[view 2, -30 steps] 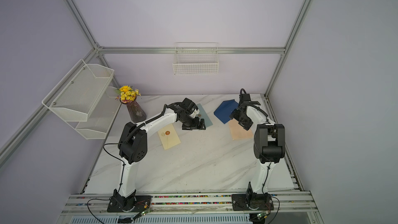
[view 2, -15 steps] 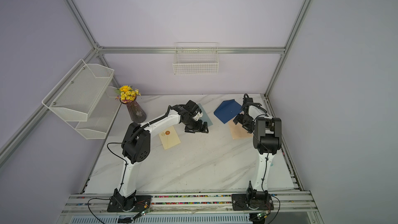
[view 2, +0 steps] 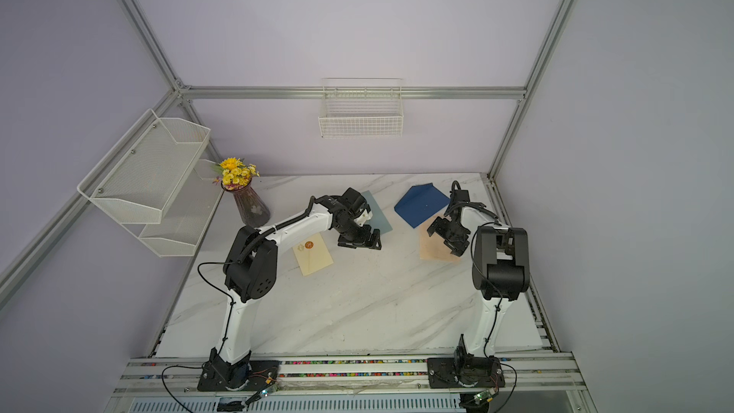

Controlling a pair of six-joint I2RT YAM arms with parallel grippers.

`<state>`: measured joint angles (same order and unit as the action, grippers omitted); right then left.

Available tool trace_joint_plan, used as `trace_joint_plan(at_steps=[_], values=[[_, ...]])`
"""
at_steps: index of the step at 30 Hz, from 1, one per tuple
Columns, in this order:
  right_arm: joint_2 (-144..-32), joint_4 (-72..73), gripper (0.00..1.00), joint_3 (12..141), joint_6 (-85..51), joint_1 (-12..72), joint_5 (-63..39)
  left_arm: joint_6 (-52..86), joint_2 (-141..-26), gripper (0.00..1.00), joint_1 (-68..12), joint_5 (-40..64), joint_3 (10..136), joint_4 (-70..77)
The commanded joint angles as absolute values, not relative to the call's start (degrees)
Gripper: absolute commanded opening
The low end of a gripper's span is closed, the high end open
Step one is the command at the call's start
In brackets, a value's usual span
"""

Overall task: Fold the letter paper in half and place it into the envelope
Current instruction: Move the letter paper to the center of the board.

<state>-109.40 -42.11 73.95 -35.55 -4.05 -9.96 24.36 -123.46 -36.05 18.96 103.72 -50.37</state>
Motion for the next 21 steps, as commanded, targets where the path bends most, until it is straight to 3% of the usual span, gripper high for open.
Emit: trace_joint_plan(at_steps=[1, 13, 21], values=[[-107.87, -42.80, 0.97, 70.51, -36.56, -1.86, -13.05, 22.00, -118.45, 1.00, -35.27, 17.38, 105.68, -51.50], [-109.17, -44.99, 0.97, 68.42, -40.24, 13.94, -9.77, 21.28, -113.96, 1.00, -33.08, 16.32, 102.17, -51.73], [-113.50, -41.62, 0.97, 70.27, -44.43, 24.48, -13.42, 20.88, -111.07, 1.00, -30.53, 15.89, 98.79, -51.42]])
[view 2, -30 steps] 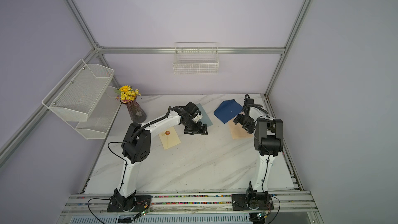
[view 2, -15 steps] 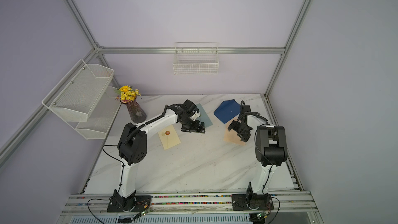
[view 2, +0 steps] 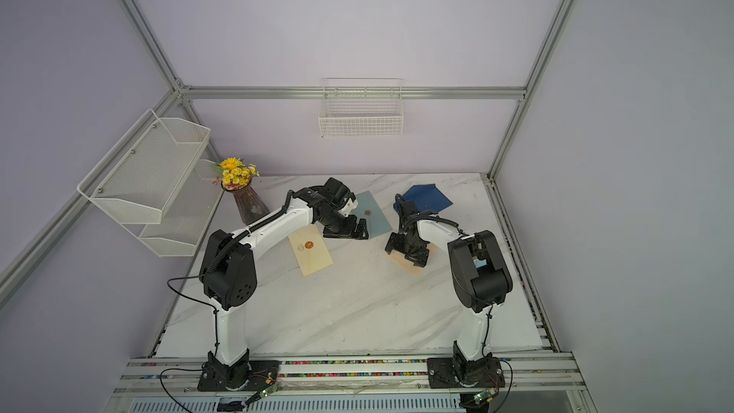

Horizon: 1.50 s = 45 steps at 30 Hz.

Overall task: Fold the letter paper in half and place it into the envelope
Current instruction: Move the letter paper to the center of the board.

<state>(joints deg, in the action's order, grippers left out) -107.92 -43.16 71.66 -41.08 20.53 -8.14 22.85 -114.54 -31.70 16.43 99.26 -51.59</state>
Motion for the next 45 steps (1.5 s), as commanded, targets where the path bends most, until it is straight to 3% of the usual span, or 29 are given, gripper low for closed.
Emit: trace_joint_plan(at_steps=[1, 11, 19, 32, 38, 45], values=[[-114.22, -40.97, 0.97, 70.83, -44.76, 25.61, -14.34, 20.85, -110.64, 1.00, -30.21, 15.84, 98.43, -51.27], [-122.17, -36.74, 0.97, 81.32, -44.76, 35.63, -23.70, 20.26, -105.04, 1.00, -25.49, 14.47, 92.20, -50.85], [-114.09, -33.99, 0.97, 80.23, -44.22, 35.40, -25.29, 19.63, -102.19, 1.00, -22.07, 14.13, 89.03, -50.27], [-107.56, -37.91, 0.97, 75.46, -45.20, 26.80, -19.28, 21.44, -109.19, 1.00, -23.92, 19.04, 90.35, -46.90], [-107.87, -41.26, 0.97, 75.38, -43.34, 22.67, -18.17, 21.79, -112.42, 0.92, -26.50, 21.48, 90.63, -45.50], [-106.68, -43.84, 0.97, 74.02, -41.95, 21.76, -17.75, 21.97, -115.07, 0.91, -29.27, 22.87, 93.44, -44.72]])
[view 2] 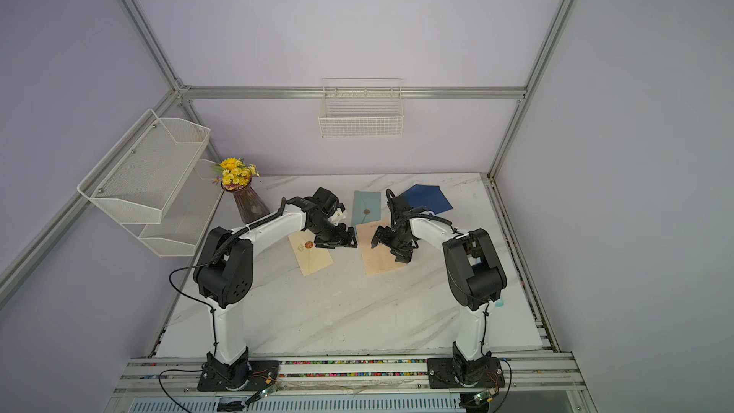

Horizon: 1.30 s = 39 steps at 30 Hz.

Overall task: Fold the letter paper in half and place it into the envelope
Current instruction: Move the letter paper to the center of the board.

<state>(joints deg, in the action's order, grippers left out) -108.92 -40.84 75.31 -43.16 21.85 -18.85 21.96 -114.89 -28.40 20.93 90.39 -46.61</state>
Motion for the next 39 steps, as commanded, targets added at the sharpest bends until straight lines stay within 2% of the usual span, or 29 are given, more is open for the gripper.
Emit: trace_joint_plan(at_steps=[1, 5, 8, 14, 17, 23, 24, 39], values=[[-106.35, -44.14, 0.97, 73.38, -41.84, 21.72, -17.67, 22.05, -115.47, 0.91, -29.52, 22.85, 94.11, -44.69], [-104.07, -45.74, 0.97, 70.50, -41.40, 21.64, -16.85, 22.47, -118.18, 0.89, -30.58, 23.47, 98.22, -44.66], [-101.88, -46.92, 0.97, 68.31, -40.92, 21.56, -16.00, 23.03, -121.26, 0.83, -31.26, 24.30, 102.26, -44.65], [-99.13, -47.28, 0.97, 65.35, -39.91, 21.58, -16.12, 23.73, -127.05, 0.51, -34.27, 26.19, 108.05, -44.49], [-98.23, -47.33, 0.97, 63.85, -38.77, 21.54, -16.79, 24.12, -127.87, 0.40, -35.67, 26.19, 108.52, -42.97], [-96.42, -47.30, 0.97, 61.29, -38.23, 21.53, -16.35, 25.49, -132.20, 0.02, -36.96, 27.94, 111.80, -40.61], [-96.25, -47.29, 0.97, 60.99, -38.23, 21.53, -16.35, 25.40, -133.18, 0.00, -37.24, 27.95, 112.63, -40.59], [-95.35, -48.86, 0.97, 62.56, -39.29, 21.55, -14.31, 22.92, -137.05, 0.00, -37.97, 23.16, 111.68, -40.61]])
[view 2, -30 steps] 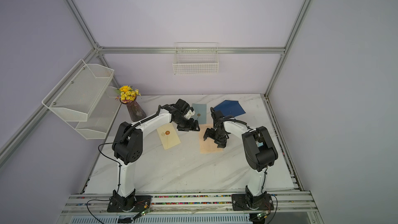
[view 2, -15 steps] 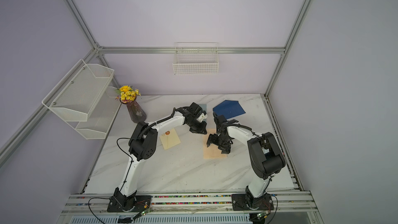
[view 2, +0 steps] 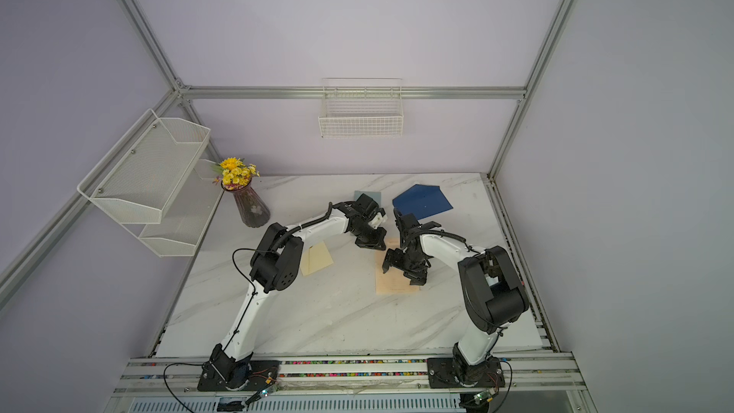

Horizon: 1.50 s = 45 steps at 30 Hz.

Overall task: Fold the letter paper in half and place it into the envelope
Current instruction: Move the letter paper to the center of the board, then fold the letter paper at the center of the board.

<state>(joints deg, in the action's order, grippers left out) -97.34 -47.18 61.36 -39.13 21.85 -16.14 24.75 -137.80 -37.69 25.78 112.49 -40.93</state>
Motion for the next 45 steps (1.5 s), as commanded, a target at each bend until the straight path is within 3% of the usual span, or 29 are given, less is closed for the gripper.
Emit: trace_joint_plan(at_steps=[1, 15, 28, 45], values=[[-95.43, -48.99, 0.97, 62.72, -39.29, 21.60, -14.06, 22.50, -136.81, 0.00, -37.90, 22.64, 111.18, -40.56], [-97.25, -49.10, 0.97, 64.49, -39.40, 20.93, -11.68, 17.49, -128.59, 0.00, -37.66, 15.26, 99.10, -44.90], [-98.67, -48.07, 0.97, 61.01, -39.40, 20.44, -10.82, 20.10, -116.64, 0.00, -37.66, 15.62, 84.22, -44.19], [-99.19, -30.91, 0.97, 52.69, -42.04, 19.86, -28.58, 19.26, -118.07, 0.00, -37.69, 17.00, 87.48, -45.96]])
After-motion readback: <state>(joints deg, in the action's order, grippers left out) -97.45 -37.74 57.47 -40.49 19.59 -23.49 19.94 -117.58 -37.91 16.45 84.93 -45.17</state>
